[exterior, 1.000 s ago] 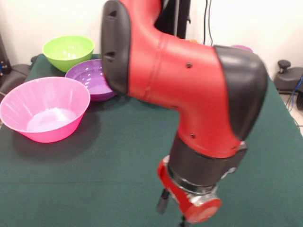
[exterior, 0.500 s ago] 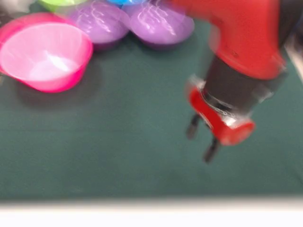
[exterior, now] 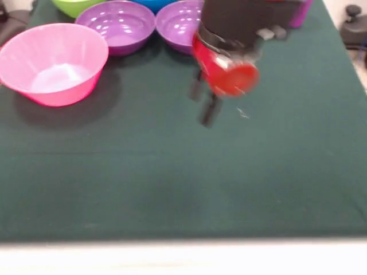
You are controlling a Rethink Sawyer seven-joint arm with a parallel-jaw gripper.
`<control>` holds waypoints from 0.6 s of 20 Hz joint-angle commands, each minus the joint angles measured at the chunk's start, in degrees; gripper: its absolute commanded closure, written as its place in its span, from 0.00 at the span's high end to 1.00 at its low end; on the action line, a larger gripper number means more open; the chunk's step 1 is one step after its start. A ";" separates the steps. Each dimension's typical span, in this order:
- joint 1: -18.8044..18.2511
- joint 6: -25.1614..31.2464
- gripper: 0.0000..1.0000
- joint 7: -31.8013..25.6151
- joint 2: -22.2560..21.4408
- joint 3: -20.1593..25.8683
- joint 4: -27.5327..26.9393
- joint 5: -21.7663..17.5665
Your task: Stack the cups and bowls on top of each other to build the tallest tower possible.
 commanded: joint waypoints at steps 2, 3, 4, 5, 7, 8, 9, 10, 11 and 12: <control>-4.67 -7.21 1.00 -20.45 -12.34 11.46 25.01 -9.71; -5.12 -10.05 1.00 -19.81 -12.04 12.09 26.05 -10.94; -5.32 -11.62 1.00 -19.07 -11.88 12.51 26.57 -11.70; -5.57 -13.61 1.00 -17.93 -12.03 12.81 27.71 -12.87; -5.37 -14.47 1.00 -15.98 -12.81 12.53 29.38 -14.44; -5.37 -14.44 1.00 -15.43 -13.18 12.50 29.90 -15.32; -5.73 -15.10 1.00 -14.78 -13.53 12.87 31.27 -16.02; -6.36 -15.96 1.00 -14.08 -13.59 13.81 31.97 -16.55; -8.09 -19.46 1.00 -14.83 -13.35 16.34 33.23 -17.17; -7.81 -20.08 1.00 -13.40 -13.01 16.12 33.20 -17.87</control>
